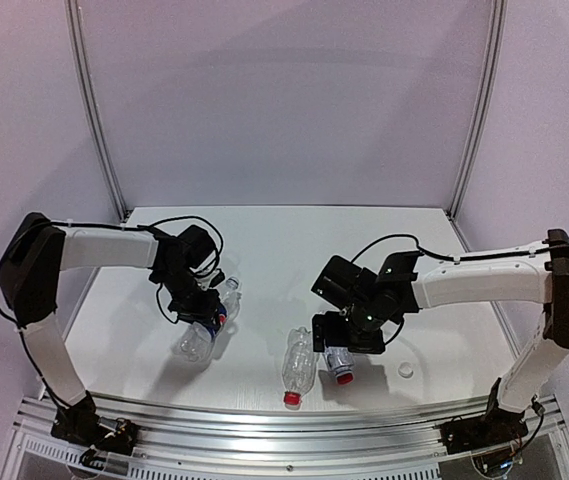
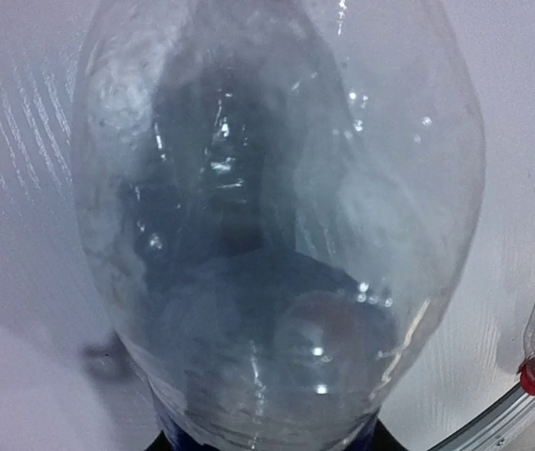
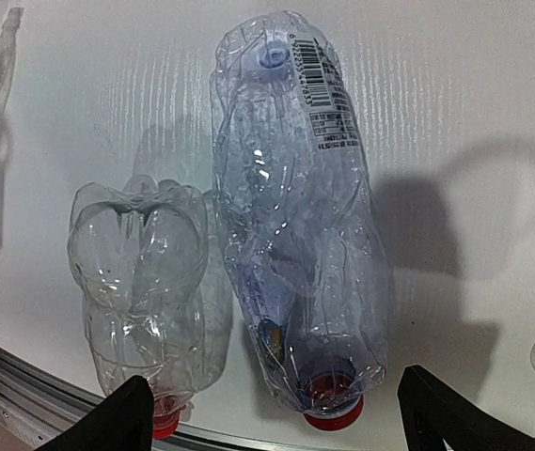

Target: Unscrew the bottle caps

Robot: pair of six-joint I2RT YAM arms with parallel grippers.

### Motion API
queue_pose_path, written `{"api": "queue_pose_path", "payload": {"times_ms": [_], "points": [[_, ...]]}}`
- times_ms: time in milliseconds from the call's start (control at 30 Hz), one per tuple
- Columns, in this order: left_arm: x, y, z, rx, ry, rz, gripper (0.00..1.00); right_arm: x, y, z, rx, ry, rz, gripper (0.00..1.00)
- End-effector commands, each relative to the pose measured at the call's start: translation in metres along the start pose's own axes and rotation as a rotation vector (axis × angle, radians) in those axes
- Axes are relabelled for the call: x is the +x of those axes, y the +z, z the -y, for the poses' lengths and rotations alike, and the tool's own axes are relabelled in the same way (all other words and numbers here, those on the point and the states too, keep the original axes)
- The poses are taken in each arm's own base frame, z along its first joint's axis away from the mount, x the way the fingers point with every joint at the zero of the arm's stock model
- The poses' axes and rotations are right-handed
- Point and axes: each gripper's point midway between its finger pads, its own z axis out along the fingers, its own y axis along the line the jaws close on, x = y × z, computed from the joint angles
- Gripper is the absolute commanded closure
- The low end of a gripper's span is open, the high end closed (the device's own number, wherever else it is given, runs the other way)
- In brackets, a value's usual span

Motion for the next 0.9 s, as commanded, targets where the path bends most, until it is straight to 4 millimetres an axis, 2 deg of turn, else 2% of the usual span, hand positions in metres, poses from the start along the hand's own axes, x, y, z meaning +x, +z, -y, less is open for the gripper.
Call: {"api": "queue_pose_path", "payload": {"times_ms": [0, 167, 233, 267, 333, 400, 600, 767, 867], "points": [[-0.001, -0.009, -0.001, 0.016, 0.001, 0.043, 0.58, 0.011, 0.016, 0.003, 0.014, -0.034, -0.033, 0.08], [-0.004, -0.027, 0.002, 0.033, 0.013, 0.089, 0.48, 0.015, 0.022, 0.011, 0.035, -0.018, -0.033, 0.10], [-0.005, -0.035, 0.003, 0.036, 0.018, 0.113, 0.41, 0.016, 0.023, 0.014, 0.034, -0.012, -0.029, 0.11], [-0.006, -0.040, 0.003, 0.036, 0.022, 0.129, 0.36, 0.017, 0.025, 0.015, 0.029, -0.010, -0.029, 0.12], [-0.008, -0.051, 0.007, 0.048, 0.030, 0.164, 0.17, 0.020, 0.029, 0.020, 0.030, -0.012, -0.033, 0.13], [-0.010, -0.061, 0.009, 0.057, 0.038, 0.188, 0.03, 0.022, 0.032, 0.021, 0.026, -0.014, -0.038, 0.14], [-0.012, -0.089, 0.013, 0.059, 0.060, 0.247, 0.01, 0.021, 0.025, 0.013, 0.004, -0.030, -0.029, 0.15], [-0.009, -0.107, 0.014, 0.047, 0.078, 0.286, 0.01, 0.011, 0.003, 0.005, -0.005, -0.034, 0.010, 0.16], [-0.006, -0.111, 0.012, 0.036, 0.085, 0.297, 0.01, 0.004, -0.013, -0.006, -0.032, -0.031, 0.037, 0.16]]}}
